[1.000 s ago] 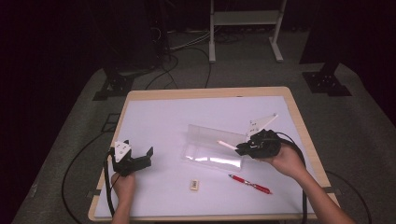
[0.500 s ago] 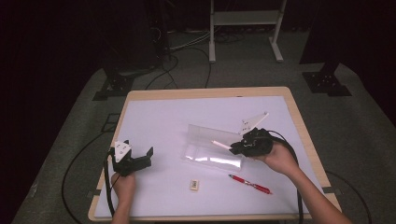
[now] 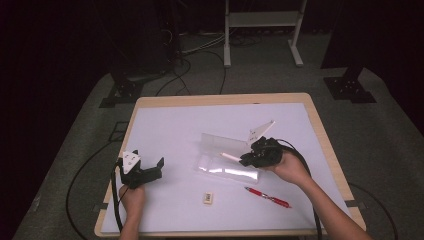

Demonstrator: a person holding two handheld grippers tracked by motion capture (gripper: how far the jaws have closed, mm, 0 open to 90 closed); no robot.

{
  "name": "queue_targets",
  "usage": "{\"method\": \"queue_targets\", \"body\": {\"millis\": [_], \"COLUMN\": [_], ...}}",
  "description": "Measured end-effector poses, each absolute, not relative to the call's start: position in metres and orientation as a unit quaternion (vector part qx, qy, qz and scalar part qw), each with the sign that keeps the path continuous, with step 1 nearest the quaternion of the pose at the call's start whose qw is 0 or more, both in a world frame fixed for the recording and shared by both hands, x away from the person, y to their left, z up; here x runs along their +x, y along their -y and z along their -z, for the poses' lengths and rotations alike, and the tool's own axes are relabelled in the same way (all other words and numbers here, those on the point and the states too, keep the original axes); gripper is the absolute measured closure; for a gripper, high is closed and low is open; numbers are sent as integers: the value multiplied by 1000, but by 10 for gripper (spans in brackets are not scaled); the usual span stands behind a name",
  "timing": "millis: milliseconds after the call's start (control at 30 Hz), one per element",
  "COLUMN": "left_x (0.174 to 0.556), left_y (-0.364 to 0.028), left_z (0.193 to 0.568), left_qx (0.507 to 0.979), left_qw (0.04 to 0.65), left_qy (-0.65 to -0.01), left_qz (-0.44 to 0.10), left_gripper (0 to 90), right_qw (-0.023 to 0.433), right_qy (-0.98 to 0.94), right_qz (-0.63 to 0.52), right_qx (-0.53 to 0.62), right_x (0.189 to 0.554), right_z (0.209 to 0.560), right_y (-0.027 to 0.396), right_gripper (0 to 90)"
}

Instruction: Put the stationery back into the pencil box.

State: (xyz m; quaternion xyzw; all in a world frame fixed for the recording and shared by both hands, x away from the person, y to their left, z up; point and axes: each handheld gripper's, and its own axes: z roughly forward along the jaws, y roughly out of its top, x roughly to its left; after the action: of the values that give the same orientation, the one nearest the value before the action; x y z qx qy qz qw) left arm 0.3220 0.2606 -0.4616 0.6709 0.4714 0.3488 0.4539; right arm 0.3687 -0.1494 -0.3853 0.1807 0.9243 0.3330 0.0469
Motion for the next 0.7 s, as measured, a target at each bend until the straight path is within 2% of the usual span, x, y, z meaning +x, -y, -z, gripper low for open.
{"method": "queue_targets", "body": {"millis": [700], "left_x": [322], "left_y": [-261], "left_z": [462], "left_qx": [670], "left_qw": [455], "left_qy": [-472], "left_qz": [-348], "left_gripper": [0], "right_qw": [31], "right_qy": [-934], "right_qz": [-308], "right_qx": [178], "right_x": [384], "right_z": [410], "right_y": [127], "right_gripper": [782]}}
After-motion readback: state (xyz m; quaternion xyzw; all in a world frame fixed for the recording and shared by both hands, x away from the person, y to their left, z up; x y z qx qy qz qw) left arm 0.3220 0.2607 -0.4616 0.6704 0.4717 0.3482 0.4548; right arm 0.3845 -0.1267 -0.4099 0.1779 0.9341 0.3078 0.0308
